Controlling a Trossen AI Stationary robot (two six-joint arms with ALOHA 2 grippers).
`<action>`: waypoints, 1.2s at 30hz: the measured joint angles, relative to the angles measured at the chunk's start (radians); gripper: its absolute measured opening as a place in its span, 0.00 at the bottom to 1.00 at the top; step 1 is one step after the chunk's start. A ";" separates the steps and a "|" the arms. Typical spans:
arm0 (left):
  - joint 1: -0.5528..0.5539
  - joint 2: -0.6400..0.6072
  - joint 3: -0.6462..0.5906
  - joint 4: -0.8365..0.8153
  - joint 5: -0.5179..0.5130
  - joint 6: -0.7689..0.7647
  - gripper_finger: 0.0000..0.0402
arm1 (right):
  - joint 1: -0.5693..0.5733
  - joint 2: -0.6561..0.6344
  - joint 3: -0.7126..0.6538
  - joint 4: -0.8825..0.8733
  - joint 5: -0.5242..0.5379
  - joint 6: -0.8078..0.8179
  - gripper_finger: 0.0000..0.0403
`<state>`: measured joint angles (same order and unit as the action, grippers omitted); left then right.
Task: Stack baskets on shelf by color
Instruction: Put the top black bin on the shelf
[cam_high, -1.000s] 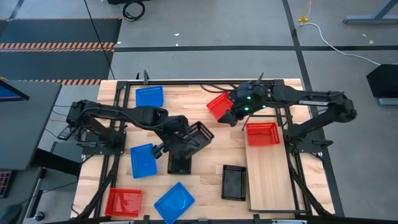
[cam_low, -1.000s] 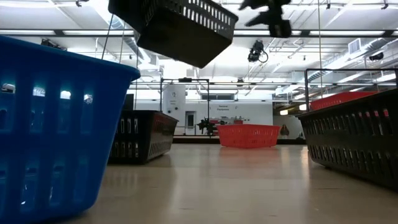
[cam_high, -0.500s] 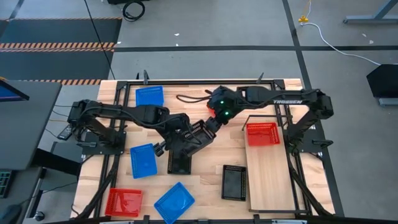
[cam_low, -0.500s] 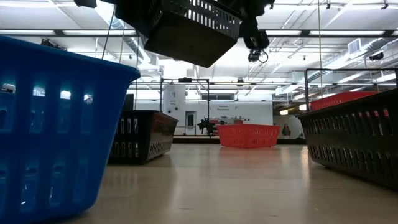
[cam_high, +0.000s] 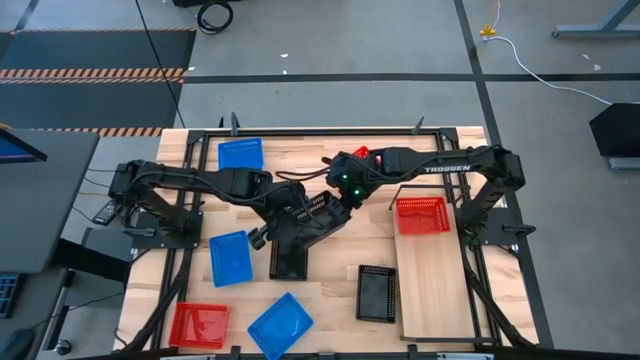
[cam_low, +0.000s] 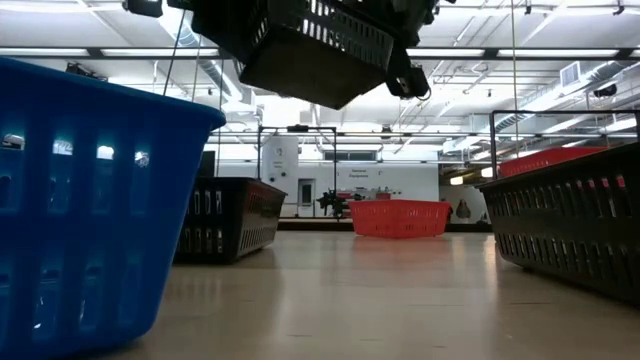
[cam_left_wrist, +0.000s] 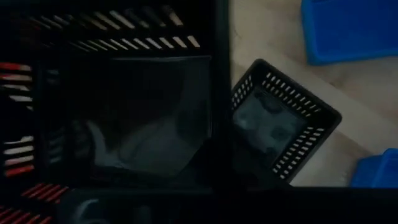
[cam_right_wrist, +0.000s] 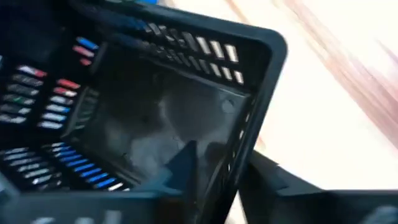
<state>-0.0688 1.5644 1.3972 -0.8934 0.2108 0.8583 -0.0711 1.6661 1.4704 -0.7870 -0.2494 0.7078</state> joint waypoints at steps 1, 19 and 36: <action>-0.001 0.000 0.000 0.010 0.001 -0.002 0.01 | 0.000 -0.002 0.000 -0.001 0.006 0.003 0.16; 0.085 -0.010 0.196 -0.094 -0.061 -0.300 0.40 | 0.044 -0.044 -0.001 -0.192 -0.012 0.014 0.01; 0.154 0.000 0.281 0.105 0.053 -0.328 0.35 | 0.264 -0.164 0.002 -0.471 0.116 0.541 0.01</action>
<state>0.0847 1.5644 1.6779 -0.7881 0.2643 0.5304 0.1928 1.5026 1.4722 -1.2581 -0.1329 1.2492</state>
